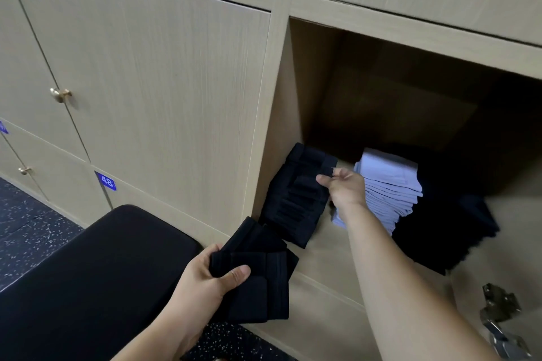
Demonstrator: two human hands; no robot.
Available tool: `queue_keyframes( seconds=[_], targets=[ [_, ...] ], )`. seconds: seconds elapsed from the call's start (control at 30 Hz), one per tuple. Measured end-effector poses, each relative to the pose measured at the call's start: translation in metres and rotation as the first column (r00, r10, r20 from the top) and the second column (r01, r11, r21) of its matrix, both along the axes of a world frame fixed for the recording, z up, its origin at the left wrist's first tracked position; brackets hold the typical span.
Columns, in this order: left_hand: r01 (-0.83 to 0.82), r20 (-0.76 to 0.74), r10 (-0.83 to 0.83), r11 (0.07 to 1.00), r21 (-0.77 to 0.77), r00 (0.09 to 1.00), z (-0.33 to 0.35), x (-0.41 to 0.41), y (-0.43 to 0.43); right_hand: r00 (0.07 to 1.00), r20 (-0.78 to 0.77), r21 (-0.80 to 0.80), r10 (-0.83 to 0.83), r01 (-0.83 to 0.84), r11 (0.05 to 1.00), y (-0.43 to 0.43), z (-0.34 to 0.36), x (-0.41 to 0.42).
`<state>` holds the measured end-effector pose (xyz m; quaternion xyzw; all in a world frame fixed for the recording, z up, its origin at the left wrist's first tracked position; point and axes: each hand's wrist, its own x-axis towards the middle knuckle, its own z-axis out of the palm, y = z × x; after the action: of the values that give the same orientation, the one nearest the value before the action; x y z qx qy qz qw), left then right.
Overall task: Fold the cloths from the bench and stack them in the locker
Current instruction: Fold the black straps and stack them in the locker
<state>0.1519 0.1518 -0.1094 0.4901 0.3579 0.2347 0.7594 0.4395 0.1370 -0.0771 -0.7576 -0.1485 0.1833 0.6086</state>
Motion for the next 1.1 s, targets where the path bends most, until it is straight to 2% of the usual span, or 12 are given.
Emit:
queue_keyframes(
  seconds=[0.1, 0.2, 0.27, 0.4, 0.43, 0.5, 0.57, 0.63, 0.73, 0.83, 1.0, 1.1],
  targets=[
    [-0.002, 0.008, 0.002, 1.000, 0.000, 1.000, 0.001, 0.000, -0.001, 0.990, 0.142, -0.142, -0.016, 0.036, 0.989, 0.001, -0.005, -0.002],
    [-0.004, 0.003, 0.004, 1.000, 0.009, 1.000, 0.004, -0.002, -0.002, 0.950, 0.312, -0.333, -0.008, 0.117, 0.936, -0.003, -0.003, -0.007],
    [-0.006, -0.001, 0.006, 1.000, 0.018, 1.000, 0.007, -0.005, -0.002, 0.936, 0.352, -0.347, -0.012, 0.143, 0.927, -0.006, 0.002, -0.012],
    [-0.002, -0.013, 0.003, 1.000, 0.018, 1.000, 0.019, -0.012, -0.003, 0.928, 0.371, -0.250, -0.025, 0.126, 0.960, -0.025, 0.018, -0.036],
    [0.013, -0.019, -0.012, 1.000, 0.020, 1.000, 0.022, -0.014, -0.004, 0.932, 0.363, -0.224, 0.019, 0.068, 0.972, -0.032, 0.022, -0.046],
    [0.063, -0.034, -0.062, 0.998, 0.026, 0.998, 0.029, -0.017, -0.008, 0.931, 0.300, -0.193, 0.207, -0.153, 0.969, -0.047, 0.031, -0.072],
    [0.130, -0.049, -0.128, 0.991, 0.042, 0.991, 0.036, -0.022, -0.013, 0.855, 0.235, -0.244, 0.462, -0.408, 0.880, -0.064, 0.041, -0.101],
    [0.200, -0.069, -0.195, 0.977, 0.072, 0.978, 0.044, -0.027, -0.019, 0.745, 0.163, -0.333, 0.647, -0.576, 0.747, -0.080, 0.048, -0.125],
    [0.248, -0.090, -0.238, 0.962, 0.114, 0.967, 0.056, -0.035, -0.031, 0.667, 0.025, -0.341, 0.745, -0.695, 0.633, -0.099, 0.059, -0.144],
    [0.218, -0.088, -0.208, 0.967, 0.131, 0.974, 0.067, -0.043, -0.042, 0.694, 0.035, -0.285, 0.719, -0.683, 0.673, -0.118, 0.072, -0.151],
    [0.192, -0.031, -0.190, 0.980, 0.059, 0.981, 0.078, -0.058, -0.061, 0.839, 0.085, -0.040, 0.538, -0.536, 0.843, -0.141, 0.088, -0.159],
    [0.200, -0.020, -0.199, 0.978, 0.054, 0.980, 0.085, -0.060, -0.072, 0.886, 0.066, 0.038, 0.459, -0.462, 0.886, -0.150, 0.089, -0.165]
  ],
)
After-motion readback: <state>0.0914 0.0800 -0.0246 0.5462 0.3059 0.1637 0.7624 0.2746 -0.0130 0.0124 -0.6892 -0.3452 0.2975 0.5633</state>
